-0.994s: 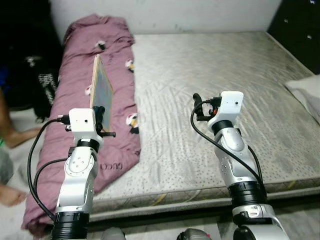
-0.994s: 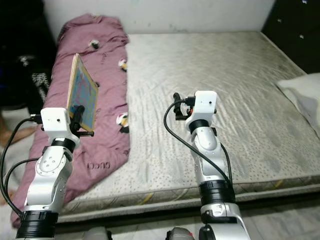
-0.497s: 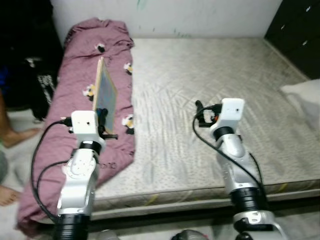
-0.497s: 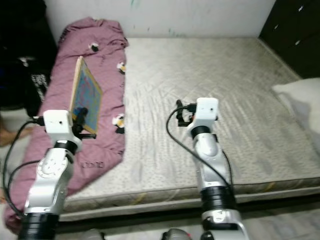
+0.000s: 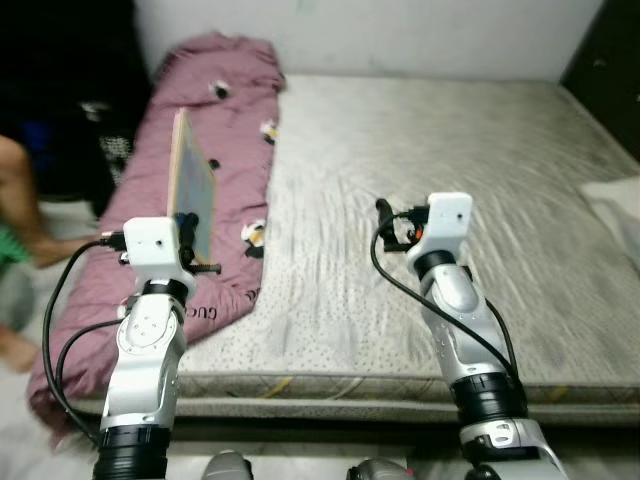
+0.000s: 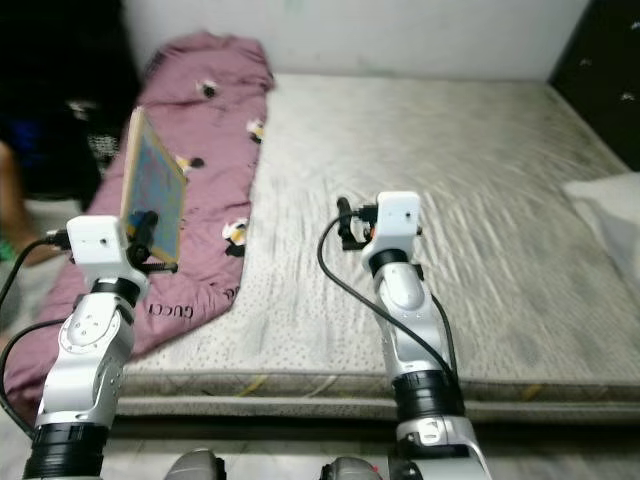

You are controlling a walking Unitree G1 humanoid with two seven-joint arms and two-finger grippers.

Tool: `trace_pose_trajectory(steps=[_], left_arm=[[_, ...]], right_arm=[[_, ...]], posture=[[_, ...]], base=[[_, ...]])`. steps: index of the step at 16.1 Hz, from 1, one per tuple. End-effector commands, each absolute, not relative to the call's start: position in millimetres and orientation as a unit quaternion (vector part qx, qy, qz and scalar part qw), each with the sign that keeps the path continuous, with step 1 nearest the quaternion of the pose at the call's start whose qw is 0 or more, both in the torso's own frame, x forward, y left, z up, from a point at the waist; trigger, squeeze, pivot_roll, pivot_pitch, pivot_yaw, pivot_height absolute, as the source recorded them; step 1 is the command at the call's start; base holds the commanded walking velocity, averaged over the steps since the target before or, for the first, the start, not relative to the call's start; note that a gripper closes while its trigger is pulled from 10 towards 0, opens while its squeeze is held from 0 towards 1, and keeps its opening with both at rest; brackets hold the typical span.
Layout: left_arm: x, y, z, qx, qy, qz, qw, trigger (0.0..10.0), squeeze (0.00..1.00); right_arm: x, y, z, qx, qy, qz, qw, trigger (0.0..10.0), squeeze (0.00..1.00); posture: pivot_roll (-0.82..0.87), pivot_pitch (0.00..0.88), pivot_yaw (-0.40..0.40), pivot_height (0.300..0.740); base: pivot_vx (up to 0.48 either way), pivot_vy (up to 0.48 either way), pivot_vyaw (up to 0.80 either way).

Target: Clean up the room

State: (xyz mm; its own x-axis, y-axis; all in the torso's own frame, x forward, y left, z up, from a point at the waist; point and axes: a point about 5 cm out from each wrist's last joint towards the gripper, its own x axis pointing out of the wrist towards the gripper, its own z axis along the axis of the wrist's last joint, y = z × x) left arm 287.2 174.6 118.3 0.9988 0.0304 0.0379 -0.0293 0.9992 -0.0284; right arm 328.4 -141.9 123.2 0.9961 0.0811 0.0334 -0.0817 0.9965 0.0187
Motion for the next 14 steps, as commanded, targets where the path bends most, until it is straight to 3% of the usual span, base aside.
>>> trace_pose_trajectory(steps=[1,7,11,14], left_arm=[[289.1,168.3,128.2,-0.013,-0.043,0.002,0.999,10.0,0.00],[289.4,167.3,128.1,-0.015,-0.044,-0.002,0.999,10.0,0.00],[289.3,167.3,128.2,-0.014,-0.045,-0.002,0.999,10.0,0.00],[289.6,166.4,128.2,-0.014,-0.045,-0.004,0.999,10.0,0.00]], right_arm=[[329.0,-145.3,126.3,0.011,-0.021,0.035,0.999,10.0,0.00],[329.2,-145.2,125.4,0.008,-0.019,0.037,0.999,10.0,0.00],[329.2,-144.8,125.4,0.007,-0.019,0.037,0.999,10.0,0.00],[329.5,-145.4,125.1,0.008,-0.018,0.037,0.999,10.0,0.00]], posture=[[-0.06,0.000,-0.014,0.740],[-0.06,0.000,-0.016,0.740],[-0.06,0.000,-0.016,0.740],[-0.06,0.000,-0.016,0.740]], base=[[0.000,-0.296,0.00],[0.000,-0.303,0.00],[0.000,-0.306,0.52],[0.000,-0.305,0.00]])
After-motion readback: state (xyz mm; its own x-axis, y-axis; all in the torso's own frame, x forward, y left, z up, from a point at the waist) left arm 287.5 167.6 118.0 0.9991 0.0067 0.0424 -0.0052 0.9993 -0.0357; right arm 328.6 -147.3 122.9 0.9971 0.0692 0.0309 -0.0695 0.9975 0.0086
